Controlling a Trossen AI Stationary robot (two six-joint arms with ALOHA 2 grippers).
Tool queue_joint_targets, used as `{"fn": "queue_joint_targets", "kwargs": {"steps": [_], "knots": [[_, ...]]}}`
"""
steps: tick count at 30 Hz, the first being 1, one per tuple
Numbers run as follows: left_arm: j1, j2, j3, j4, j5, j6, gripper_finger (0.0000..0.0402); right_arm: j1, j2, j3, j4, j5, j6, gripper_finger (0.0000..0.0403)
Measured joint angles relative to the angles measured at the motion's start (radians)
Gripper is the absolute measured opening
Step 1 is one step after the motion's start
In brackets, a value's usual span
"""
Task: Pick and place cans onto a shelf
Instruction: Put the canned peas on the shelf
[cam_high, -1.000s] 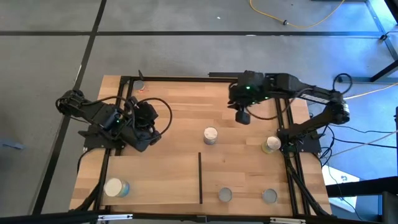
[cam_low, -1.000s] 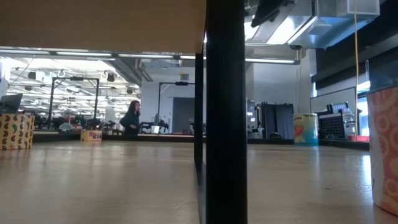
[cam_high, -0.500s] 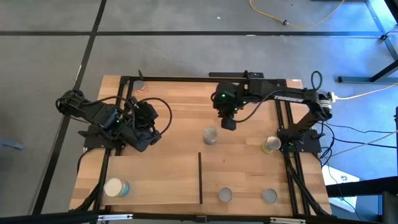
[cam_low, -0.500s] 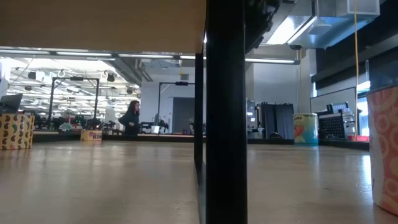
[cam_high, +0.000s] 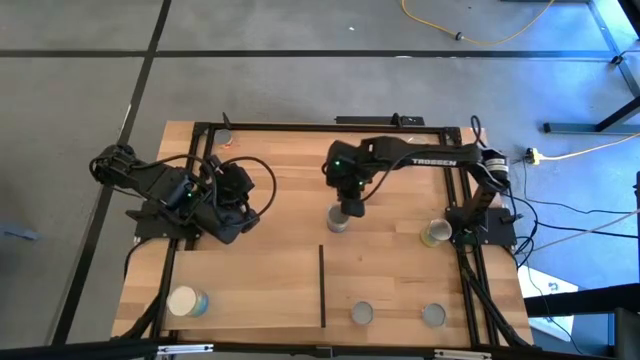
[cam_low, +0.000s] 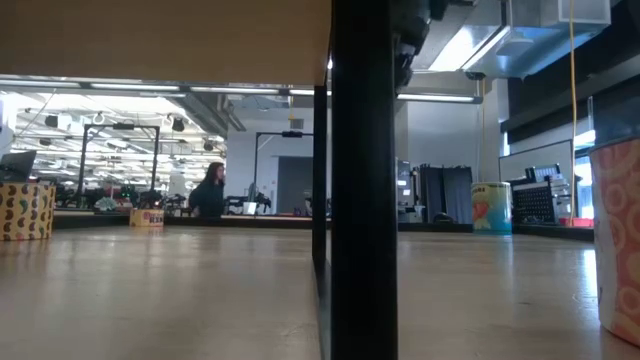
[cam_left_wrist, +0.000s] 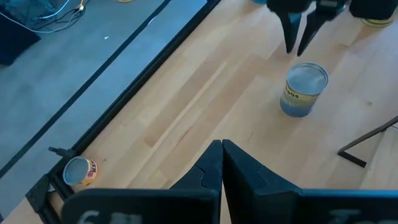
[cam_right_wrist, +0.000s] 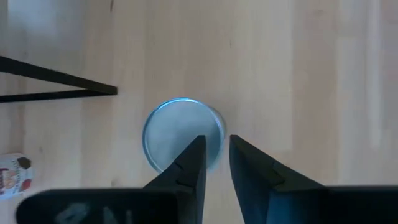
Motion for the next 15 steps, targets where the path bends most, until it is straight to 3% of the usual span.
{"fn": "queue_joint_targets", "kwargs": {"steps": [15], "knots": [[0.0, 0.0, 0.0, 0.0, 0.0, -0.011, 0.0, -0.002, 0.104, 0.0, 0.005, -0.03, -0.025, 0.0072]]}}
